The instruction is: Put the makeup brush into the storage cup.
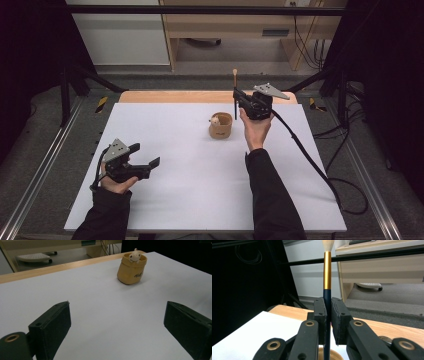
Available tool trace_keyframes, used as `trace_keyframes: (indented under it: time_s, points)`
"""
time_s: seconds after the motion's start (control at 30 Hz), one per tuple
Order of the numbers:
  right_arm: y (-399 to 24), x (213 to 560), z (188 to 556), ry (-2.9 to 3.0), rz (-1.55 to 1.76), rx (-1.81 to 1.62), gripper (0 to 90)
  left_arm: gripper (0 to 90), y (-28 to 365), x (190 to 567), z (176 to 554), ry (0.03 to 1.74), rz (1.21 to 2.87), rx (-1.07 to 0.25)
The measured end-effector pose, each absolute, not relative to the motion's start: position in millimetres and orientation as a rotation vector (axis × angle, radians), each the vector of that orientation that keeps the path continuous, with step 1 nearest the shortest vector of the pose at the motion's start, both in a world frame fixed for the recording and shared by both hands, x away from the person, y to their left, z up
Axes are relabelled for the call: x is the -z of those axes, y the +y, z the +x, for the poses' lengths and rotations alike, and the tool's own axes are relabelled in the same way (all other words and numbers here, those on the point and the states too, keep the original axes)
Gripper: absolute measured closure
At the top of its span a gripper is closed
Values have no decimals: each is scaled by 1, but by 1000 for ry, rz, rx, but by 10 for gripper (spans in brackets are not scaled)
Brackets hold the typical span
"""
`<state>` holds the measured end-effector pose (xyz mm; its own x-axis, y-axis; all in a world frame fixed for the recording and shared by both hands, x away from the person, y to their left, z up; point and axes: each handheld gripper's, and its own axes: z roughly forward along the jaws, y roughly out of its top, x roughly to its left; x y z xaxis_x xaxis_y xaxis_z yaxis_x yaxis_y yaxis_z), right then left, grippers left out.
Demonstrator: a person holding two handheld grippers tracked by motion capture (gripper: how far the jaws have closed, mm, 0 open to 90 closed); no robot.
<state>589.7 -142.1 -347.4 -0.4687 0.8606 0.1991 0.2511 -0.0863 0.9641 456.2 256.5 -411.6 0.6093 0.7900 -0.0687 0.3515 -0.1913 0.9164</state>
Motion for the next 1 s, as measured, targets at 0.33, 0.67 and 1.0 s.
trace_keyframes:
  time_s: [0.33,0.67,1.0]
  points:
    - [-139,352,598,1681,1210,-1592,834,69,257,412,456,929,1786,-522]
    - [-132,364,607,1688,1220,-1579,834,69,257,412,456,928,1786,-522]
    - [-127,370,611,1672,1217,-1590,834,69,256,411,456,926,1786,-523]
